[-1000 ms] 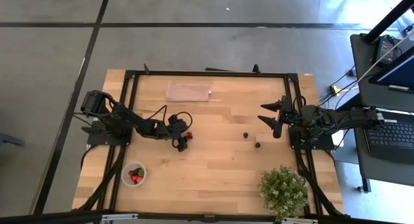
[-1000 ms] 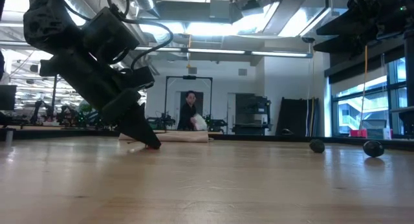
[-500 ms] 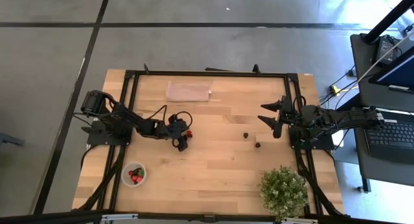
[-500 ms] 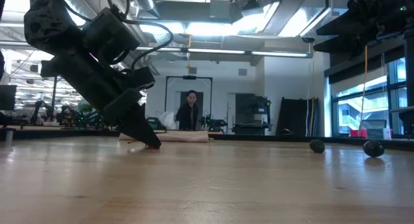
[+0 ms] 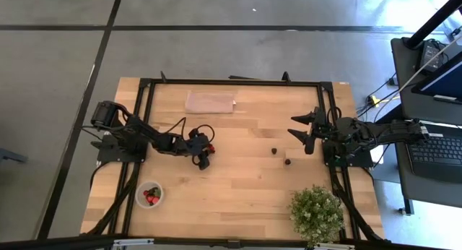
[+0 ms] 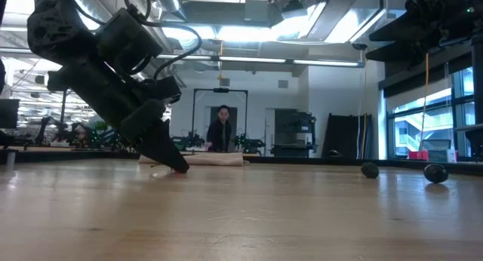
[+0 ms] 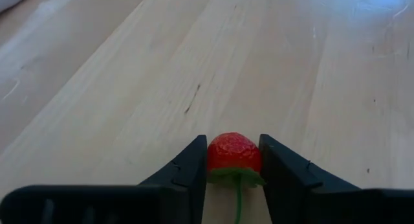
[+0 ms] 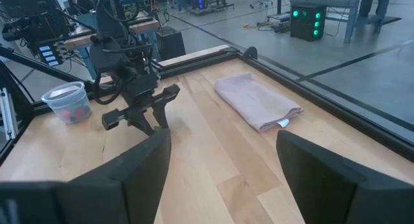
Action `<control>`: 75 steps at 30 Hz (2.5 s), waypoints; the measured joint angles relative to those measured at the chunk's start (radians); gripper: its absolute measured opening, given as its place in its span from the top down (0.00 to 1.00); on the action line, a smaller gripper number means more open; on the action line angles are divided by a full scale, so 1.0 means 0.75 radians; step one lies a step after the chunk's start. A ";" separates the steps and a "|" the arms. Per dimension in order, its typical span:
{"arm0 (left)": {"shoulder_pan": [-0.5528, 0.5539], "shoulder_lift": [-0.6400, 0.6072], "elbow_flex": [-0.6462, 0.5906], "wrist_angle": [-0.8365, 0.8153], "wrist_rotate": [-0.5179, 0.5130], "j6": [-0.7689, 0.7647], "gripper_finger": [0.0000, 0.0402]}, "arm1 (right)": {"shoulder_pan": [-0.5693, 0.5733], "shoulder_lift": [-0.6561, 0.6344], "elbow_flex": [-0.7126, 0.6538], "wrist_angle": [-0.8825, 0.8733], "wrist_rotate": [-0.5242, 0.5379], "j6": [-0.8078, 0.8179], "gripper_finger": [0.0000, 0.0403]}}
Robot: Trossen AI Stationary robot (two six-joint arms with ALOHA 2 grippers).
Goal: Pick and placing Produce into tupperware
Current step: Put the strawberry into the transparent bin
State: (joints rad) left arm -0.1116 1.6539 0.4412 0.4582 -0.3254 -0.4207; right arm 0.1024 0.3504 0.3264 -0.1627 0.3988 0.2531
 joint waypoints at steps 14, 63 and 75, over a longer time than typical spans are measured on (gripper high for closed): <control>-0.002 -0.165 -0.001 -0.024 0.007 -0.095 0.73 | 0.000 0.001 0.000 0.000 0.000 0.001 0.30; -0.679 -0.395 0.623 -2.050 1.197 -1.352 0.67 | -0.084 0.002 0.001 0.125 0.003 -0.174 0.30; -0.677 -0.345 0.572 -2.053 1.154 -1.275 0.68 | -0.091 0.001 0.001 0.125 0.001 -0.134 0.30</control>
State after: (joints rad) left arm -0.6193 1.3951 0.8700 -1.0813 0.5401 -1.3773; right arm 0.0345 0.3514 0.3268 -0.0688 0.3993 0.1524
